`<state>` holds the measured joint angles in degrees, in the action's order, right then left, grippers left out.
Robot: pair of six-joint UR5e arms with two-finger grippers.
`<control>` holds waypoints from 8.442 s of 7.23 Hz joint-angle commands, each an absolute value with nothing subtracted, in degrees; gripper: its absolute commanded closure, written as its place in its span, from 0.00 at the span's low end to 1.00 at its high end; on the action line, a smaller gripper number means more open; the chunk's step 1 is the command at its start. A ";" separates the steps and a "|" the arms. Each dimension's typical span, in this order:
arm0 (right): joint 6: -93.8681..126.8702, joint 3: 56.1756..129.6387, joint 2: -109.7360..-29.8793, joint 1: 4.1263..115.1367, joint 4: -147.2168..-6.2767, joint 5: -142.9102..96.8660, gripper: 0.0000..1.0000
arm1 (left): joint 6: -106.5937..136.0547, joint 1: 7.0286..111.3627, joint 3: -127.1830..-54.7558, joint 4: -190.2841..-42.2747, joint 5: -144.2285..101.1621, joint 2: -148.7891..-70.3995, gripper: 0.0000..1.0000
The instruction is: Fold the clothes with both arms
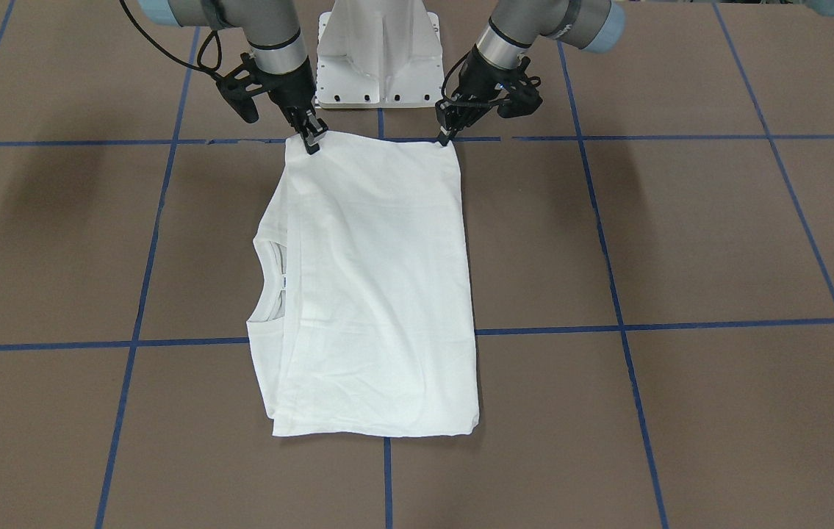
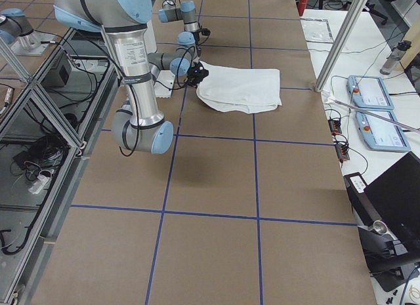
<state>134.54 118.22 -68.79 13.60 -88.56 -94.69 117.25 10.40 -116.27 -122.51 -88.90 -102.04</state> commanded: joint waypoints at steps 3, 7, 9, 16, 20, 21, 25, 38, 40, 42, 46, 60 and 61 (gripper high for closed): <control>138.52 129.51 -71.79 8.00 -94.19 -94.22 1.00 | 125.76 5.18 -132.24 -115.85 -85.70 -99.40 1.00; 132.85 125.20 -66.56 20.61 -96.86 -95.36 1.00 | 113.42 17.89 -120.21 -108.55 -86.31 -114.92 1.00; 123.45 113.96 -60.50 30.45 -96.59 -101.75 1.00 | 106.28 25.02 -115.08 -109.24 -87.79 -116.19 1.00; 91.93 69.70 -44.03 47.60 -72.86 -113.36 0.00 | 90.63 37.52 -81.30 -131.13 -88.33 -125.60 0.26; 78.48 81.32 -58.46 55.70 -72.95 -122.77 0.00 | 76.64 43.92 -85.57 -131.14 -101.11 -122.72 0.18; 70.48 84.78 -63.41 59.38 -73.21 -125.39 0.00 | 68.98 45.51 -88.91 -130.96 -104.29 -118.34 0.18; 28.49 88.42 -81.70 76.41 -73.39 -133.14 0.00 | 28.60 63.49 -96.15 -127.47 -123.54 -99.36 0.18; 0.26 93.25 -91.93 85.08 -90.09 -131.48 0.00 | 0.97 83.93 -95.88 -111.54 -132.01 -86.22 0.01; 0.26 93.25 -92.11 85.08 -90.09 -131.83 0.00 | 1.06 85.86 -96.15 -103.77 -132.19 -86.74 0.00; 0.35 93.16 -92.20 85.08 -90.09 -132.18 0.00 | 1.05 86.04 -98.08 -101.16 -132.54 -86.31 0.00; 0.79 92.90 -92.29 85.08 -90.09 -132.71 0.00 | 0.79 86.05 -101.53 -94.04 -132.10 -85.78 0.00; 1.32 95.27 -93.25 85.08 -89.30 -133.51 0.00 | 0.88 85.87 -101.16 -103.01 -135.18 -84.55 0.00; 1.32 95.27 -93.16 85.08 -89.30 -133.51 0.00 | 0.97 85.87 -101.16 -103.01 -135.18 -84.55 0.00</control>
